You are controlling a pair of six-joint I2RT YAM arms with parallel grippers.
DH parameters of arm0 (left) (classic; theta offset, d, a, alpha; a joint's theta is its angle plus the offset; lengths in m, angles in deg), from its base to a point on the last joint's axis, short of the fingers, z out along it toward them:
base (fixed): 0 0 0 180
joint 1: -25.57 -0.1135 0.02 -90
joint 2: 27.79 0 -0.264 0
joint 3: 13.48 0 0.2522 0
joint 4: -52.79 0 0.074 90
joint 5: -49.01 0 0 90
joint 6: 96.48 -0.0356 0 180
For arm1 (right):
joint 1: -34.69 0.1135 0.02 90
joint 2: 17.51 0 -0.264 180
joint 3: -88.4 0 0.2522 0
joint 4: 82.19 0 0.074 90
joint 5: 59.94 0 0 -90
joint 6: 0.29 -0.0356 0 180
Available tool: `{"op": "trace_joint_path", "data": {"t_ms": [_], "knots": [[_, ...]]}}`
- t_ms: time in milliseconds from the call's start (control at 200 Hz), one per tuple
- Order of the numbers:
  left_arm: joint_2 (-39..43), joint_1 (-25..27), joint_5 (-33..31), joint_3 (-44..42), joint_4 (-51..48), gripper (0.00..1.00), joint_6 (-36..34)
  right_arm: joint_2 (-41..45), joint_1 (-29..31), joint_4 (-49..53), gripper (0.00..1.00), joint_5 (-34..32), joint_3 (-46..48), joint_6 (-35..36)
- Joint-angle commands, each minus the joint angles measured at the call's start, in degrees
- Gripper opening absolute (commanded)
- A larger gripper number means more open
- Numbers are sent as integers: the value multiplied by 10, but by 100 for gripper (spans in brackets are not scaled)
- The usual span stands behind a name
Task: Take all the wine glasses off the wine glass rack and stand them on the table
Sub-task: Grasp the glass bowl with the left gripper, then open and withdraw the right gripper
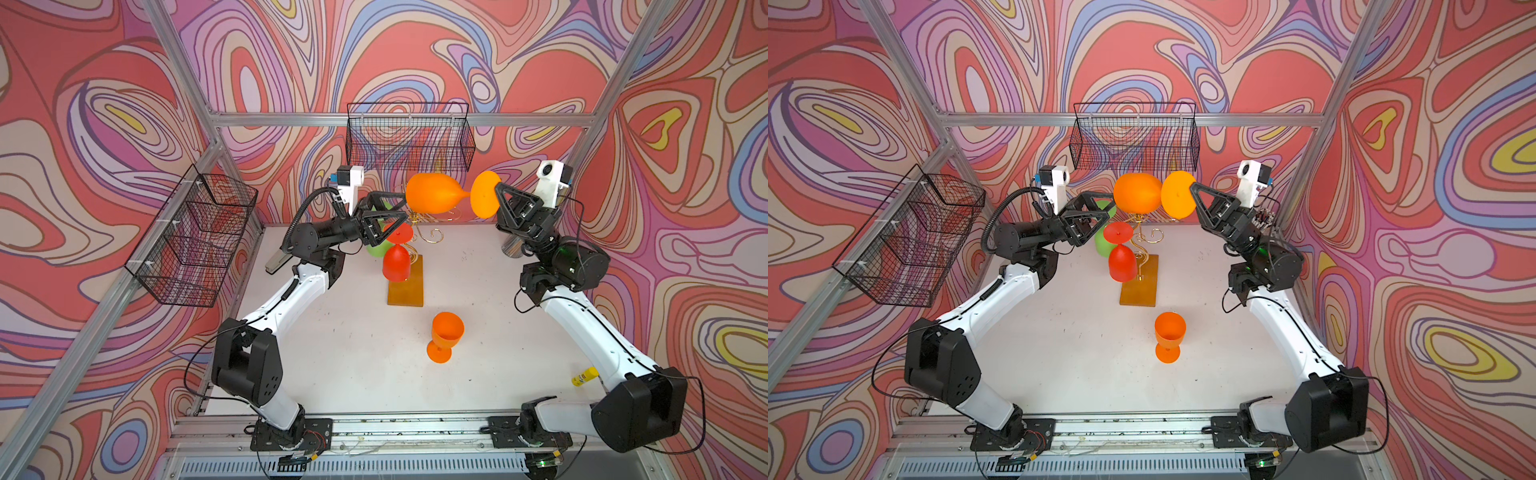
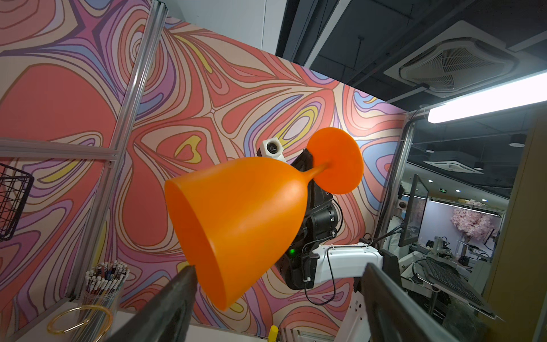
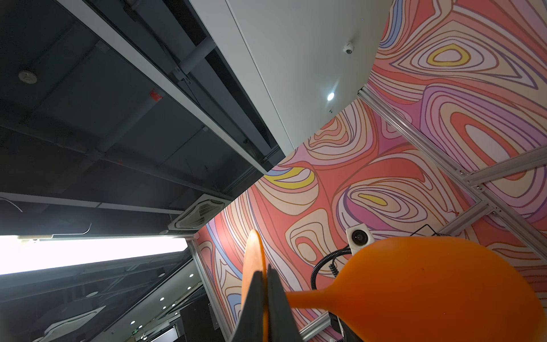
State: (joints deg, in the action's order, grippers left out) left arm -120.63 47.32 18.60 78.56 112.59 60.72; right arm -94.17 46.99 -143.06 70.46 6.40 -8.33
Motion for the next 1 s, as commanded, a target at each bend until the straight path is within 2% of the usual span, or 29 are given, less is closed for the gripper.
{"op": "trace_joint_path", "data": {"t_ms": [0,140,285,391,521,681,776,866,997], "knots": [[-9,14,15,31,46,82,16,-14,0,-49,0,-17,5,-27],[-10,24,18,35,46,68,19,-33,0,-75,0,-22,5,-47],[-5,27,23,31,46,61,19,-45,-1,-86,0,-23,5,-54],[1,28,24,26,46,49,18,-50,-1,-87,0,-22,3,-56],[7,27,23,20,46,28,22,-54,0,-86,0,-19,1,-56],[16,28,29,13,47,11,28,-58,-1,-76,0,-8,1,-52],[26,28,31,6,47,0,31,-60,-4,-68,20,2,-2,-46],[42,28,34,-7,47,0,32,-54,-14,-35,41,22,-6,-28],[76,28,49,-26,46,0,30,-21,-46,90,56,60,-11,55]]}}
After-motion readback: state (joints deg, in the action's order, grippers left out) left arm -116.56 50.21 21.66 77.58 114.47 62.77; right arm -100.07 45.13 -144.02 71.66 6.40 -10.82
